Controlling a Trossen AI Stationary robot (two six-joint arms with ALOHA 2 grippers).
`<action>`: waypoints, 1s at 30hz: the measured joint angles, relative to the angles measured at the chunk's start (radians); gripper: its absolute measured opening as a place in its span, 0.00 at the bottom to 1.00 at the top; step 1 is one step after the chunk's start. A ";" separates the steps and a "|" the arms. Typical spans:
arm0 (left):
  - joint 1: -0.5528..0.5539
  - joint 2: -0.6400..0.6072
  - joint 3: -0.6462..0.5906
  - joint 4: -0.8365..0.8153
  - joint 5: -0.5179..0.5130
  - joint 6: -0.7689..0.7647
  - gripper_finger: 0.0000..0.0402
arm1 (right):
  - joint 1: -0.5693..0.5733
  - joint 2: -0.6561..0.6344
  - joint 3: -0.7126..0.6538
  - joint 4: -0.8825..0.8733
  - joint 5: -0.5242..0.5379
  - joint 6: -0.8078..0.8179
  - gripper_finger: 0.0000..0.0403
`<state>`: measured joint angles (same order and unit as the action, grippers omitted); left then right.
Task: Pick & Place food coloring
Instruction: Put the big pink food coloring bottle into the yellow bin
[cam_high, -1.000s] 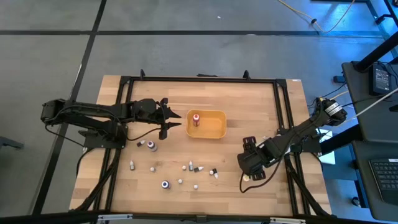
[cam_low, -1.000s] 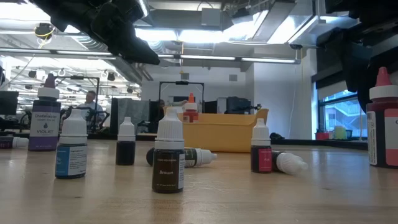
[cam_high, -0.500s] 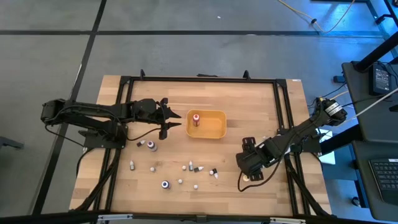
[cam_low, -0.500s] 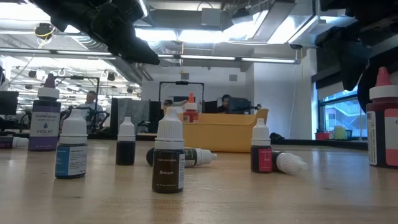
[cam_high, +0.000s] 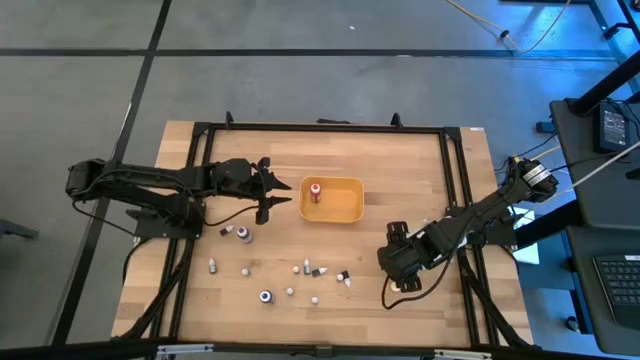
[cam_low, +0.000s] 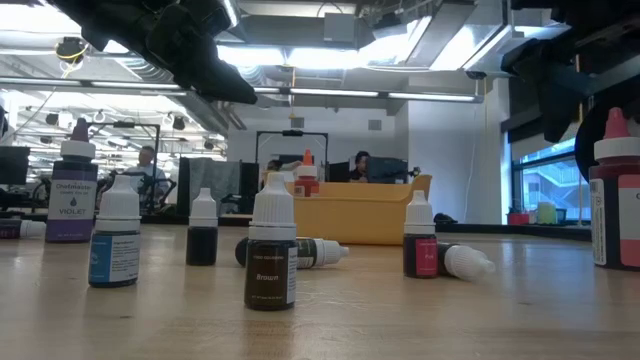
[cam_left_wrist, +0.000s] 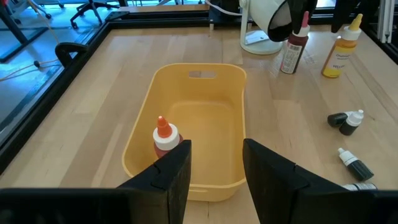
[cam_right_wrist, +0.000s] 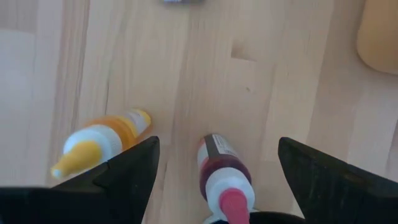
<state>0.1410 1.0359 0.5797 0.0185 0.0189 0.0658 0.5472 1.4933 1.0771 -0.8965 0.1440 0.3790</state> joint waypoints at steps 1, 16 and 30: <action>0.000 0.000 0.000 0.000 0.000 0.000 0.35 | 0.000 0.000 0.000 0.011 0.010 0.011 0.81; 0.000 0.000 0.000 0.000 0.000 0.000 0.35 | 0.000 0.000 -0.013 -0.038 0.014 0.008 0.81; 0.000 0.000 0.000 0.000 0.000 -0.001 0.35 | 0.002 0.000 -0.057 -0.050 -0.006 0.016 0.81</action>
<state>0.1410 1.0363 0.5797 0.0185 0.0185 0.0650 0.5491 1.4929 1.0199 -0.9469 0.1383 0.3953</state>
